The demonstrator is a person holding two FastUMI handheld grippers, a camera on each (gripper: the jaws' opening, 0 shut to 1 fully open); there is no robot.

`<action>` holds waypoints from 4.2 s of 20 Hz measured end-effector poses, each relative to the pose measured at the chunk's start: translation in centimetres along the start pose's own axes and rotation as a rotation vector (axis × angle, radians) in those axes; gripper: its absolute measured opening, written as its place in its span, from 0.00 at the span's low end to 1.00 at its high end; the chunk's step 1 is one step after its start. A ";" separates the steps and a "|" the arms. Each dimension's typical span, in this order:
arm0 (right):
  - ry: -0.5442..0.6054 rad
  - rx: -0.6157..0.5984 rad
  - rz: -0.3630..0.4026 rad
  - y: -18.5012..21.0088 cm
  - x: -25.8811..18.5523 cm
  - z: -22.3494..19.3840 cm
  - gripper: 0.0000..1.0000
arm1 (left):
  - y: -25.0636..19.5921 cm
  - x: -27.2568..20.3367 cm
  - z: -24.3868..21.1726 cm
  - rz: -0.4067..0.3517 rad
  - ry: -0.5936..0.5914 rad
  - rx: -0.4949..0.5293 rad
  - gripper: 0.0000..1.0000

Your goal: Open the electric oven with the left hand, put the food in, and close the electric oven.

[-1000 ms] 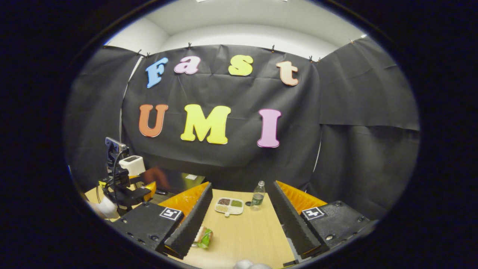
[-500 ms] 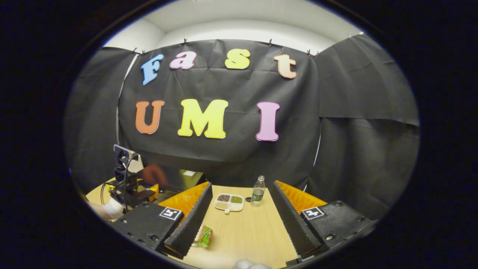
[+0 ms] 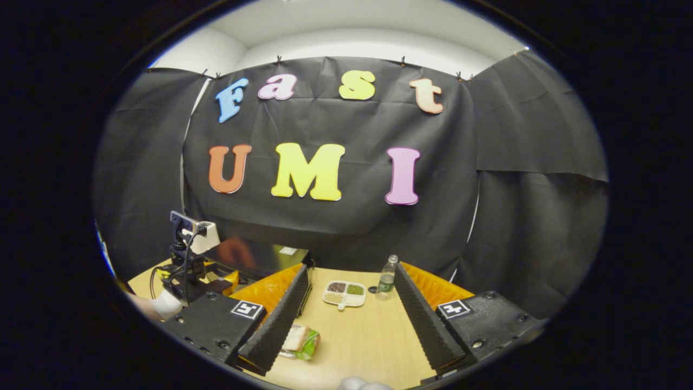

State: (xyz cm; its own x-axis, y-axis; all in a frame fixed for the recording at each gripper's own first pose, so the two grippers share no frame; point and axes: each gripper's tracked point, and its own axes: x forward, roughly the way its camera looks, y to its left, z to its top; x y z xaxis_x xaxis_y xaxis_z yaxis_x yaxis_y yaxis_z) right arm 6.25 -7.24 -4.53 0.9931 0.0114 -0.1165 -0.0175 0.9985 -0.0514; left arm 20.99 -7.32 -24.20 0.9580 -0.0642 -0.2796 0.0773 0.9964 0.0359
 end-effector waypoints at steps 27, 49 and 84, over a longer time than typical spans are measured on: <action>0.098 -0.027 0.022 0.9 -3.5 -6.1 1.00 | -0.3 -8.5 -16.7 -0.021 0.284 -0.010 0.96; 0.182 -0.014 0.078 2.9 -0.7 -10.9 1.00 | 3.4 -18.8 -0.9 0.059 0.003 -0.031 0.96; 0.760 0.368 0.387 11.1 11.4 -30.1 0.71 | 5.1 -27.6 10.6 0.196 -0.176 -0.063 0.95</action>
State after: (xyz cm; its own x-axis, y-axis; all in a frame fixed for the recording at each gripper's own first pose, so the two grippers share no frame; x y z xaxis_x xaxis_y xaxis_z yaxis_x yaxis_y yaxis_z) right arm 13.87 2.33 -36.30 0.5806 0.4391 -0.6856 -0.1644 0.8880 0.4295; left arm -2.11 -1.11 -6.12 0.9866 0.1274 -0.1017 -0.1269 0.9919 0.0118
